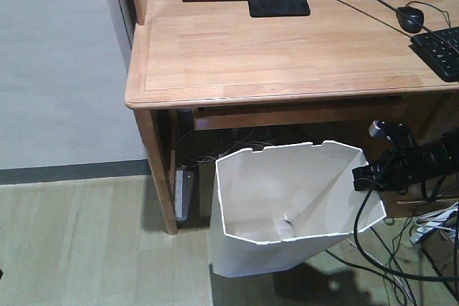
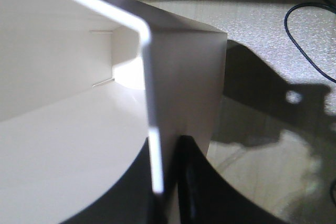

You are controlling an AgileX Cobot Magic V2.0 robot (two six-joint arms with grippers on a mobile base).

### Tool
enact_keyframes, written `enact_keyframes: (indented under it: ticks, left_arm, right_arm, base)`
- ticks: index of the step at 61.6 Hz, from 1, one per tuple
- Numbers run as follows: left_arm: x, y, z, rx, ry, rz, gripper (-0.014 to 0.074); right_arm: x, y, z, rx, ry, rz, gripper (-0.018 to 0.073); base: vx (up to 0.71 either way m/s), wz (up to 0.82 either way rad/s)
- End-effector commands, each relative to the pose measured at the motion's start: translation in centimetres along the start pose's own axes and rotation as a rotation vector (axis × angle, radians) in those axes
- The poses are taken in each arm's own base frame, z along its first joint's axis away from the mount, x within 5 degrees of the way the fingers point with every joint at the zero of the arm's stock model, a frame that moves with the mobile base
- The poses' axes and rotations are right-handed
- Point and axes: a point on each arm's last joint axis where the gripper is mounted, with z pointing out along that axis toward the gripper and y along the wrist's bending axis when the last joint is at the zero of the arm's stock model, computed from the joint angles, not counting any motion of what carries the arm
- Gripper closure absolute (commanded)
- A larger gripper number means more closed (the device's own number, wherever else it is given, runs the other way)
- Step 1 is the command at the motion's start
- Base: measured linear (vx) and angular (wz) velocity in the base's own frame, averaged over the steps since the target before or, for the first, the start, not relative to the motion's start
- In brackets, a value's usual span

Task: Move trash bin to bedside with robot
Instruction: 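Drive backward and turn toward the bed, holding the bin in the right gripper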

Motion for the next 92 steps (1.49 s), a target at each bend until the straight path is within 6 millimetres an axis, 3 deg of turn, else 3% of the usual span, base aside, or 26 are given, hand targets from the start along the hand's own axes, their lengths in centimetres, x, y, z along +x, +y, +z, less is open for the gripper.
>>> enact_keyframes:
  ticks: [1,50,92]
  left_arm:
    - [0.20,-0.01,0.16,0.010,-0.056,-0.016,0.0602]
    - [0.20,-0.01,0.16,0.010,-0.056,-0.016,0.0602]
    - [0.20,-0.01,0.16,0.010,-0.056,-0.016,0.0602]
  right_arm:
    - [-2.16,2.22,-2.64,-0.151,-0.104,0.042,0.0564]
    - [-2.15,2.19,-2.65,-0.150,-0.104,0.042,0.0564]
    - [-2.13,2.19,-2.65,-0.150,-0.102,0.040,0.0564]
  base:
    - [0.00,0.00]
    - [-0.01,0.05]
    - [-0.06,0.53]
